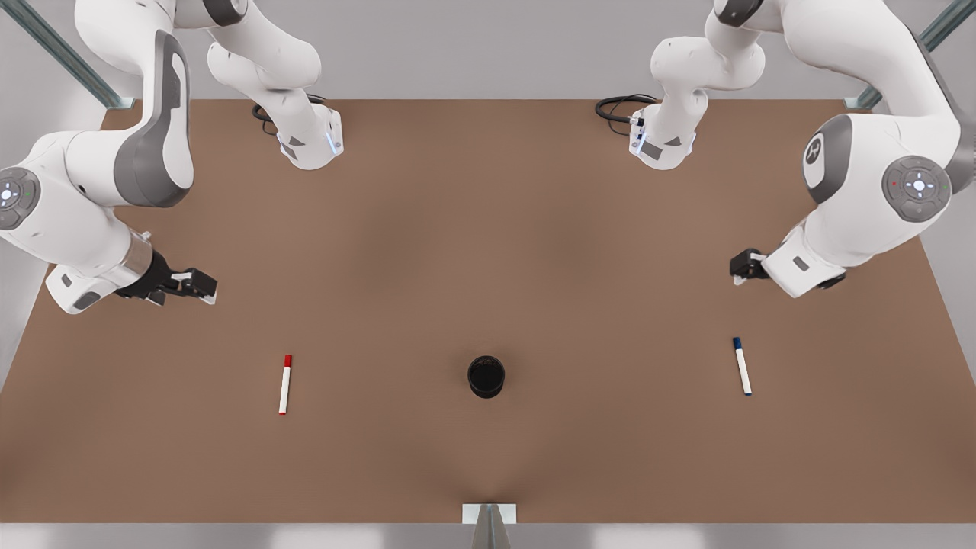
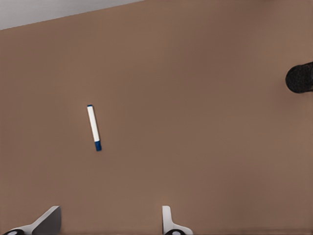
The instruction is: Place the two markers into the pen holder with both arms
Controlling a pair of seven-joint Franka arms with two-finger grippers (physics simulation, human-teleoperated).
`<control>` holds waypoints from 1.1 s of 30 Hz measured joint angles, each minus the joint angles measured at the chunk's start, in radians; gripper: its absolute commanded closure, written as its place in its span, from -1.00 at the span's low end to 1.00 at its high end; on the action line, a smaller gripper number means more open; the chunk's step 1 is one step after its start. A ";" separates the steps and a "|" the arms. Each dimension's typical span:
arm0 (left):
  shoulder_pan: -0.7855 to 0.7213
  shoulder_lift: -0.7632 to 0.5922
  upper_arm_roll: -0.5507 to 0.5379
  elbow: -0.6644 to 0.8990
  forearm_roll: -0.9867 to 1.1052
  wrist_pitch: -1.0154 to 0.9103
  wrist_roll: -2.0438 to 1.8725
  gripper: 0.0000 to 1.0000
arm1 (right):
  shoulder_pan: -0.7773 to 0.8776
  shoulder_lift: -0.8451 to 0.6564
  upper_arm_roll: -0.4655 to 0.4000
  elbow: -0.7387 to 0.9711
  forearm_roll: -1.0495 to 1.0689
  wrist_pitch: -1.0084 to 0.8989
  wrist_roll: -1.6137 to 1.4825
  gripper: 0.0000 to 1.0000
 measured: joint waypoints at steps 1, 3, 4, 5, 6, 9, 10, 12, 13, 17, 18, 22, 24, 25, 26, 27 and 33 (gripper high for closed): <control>0.003 0.009 -0.001 0.002 0.001 0.000 0.002 -1.00 | 0.000 0.000 -0.001 -0.001 0.000 0.002 0.000 -1.00; 0.007 0.062 0.003 0.014 0.004 0.004 0.007 -1.00 | 0.000 0.007 -0.002 -0.007 0.000 0.009 0.000 -1.00; 0.024 0.103 0.007 0.019 0.006 0.021 0.010 -1.00 | -0.001 0.022 -0.003 -0.016 0.000 0.016 0.000 -1.00; 0.059 0.151 0.009 0.021 0.007 0.049 0.014 -1.00 | -0.001 0.051 -0.003 -0.024 0.000 0.030 0.001 -1.00; 0.095 0.200 0.011 0.022 0.005 0.085 0.017 -1.00 | 0.000 0.086 -0.003 -0.029 -0.002 0.048 0.002 -1.00; 0.188 0.323 0.012 0.009 -0.038 0.225 0.039 -1.00 | 0.000 0.187 -0.003 -0.086 -0.005 0.142 0.004 -1.00; 0.199 0.348 0.013 -0.006 -0.048 0.275 0.047 -1.00 | 0.001 0.216 -0.003 -0.096 -0.006 0.177 0.005 -1.00; 0.217 0.388 0.013 -0.056 -0.059 0.381 0.064 -1.00 | 0.008 0.243 0.000 -0.140 -0.007 0.247 0.008 -1.00; 0.227 0.404 0.014 -0.088 -0.062 0.436 0.073 -1.00 | 0.011 0.252 0.002 -0.167 -0.007 0.286 0.010 -1.00; 0.240 0.464 0.015 -0.126 -0.063 0.593 0.105 -1.00 | 0.022 0.316 0.006 -0.194 -0.008 0.401 0.021 -1.00; 0.241 0.479 0.015 -0.128 -0.061 0.622 0.112 -1.00 | 0.024 0.330 0.006 -0.195 -0.008 0.423 0.024 -1.00; 0.251 0.540 0.018 -0.130 -0.061 0.718 0.133 -1.00 | 0.022 0.372 0.006 -0.195 -0.008 0.487 0.034 -1.00; 0.253 0.561 0.019 -0.130 -0.063 0.750 0.140 -1.00 | 0.014 0.400 0.006 -0.195 -0.008 0.513 0.038 -1.00; 0.252 0.569 0.019 -0.130 -0.063 0.763 0.142 -1.00 | 0.011 0.409 0.006 -0.201 -0.008 0.523 0.040 -1.00; 0.252 0.575 0.019 -0.130 -0.064 0.773 0.144 -1.00 | 0.008 0.414 0.006 -0.211 -0.008 0.532 0.042 -1.00; 0.251 0.582 0.019 -0.130 -0.064 0.783 0.146 -1.00 | 0.006 0.421 0.006 -0.218 -0.008 0.543 0.044 -1.00; 0.253 0.615 0.018 -0.130 -0.065 0.823 0.153 -0.38 | 0.035 0.496 0.006 -0.175 -0.024 0.588 0.068 -1.00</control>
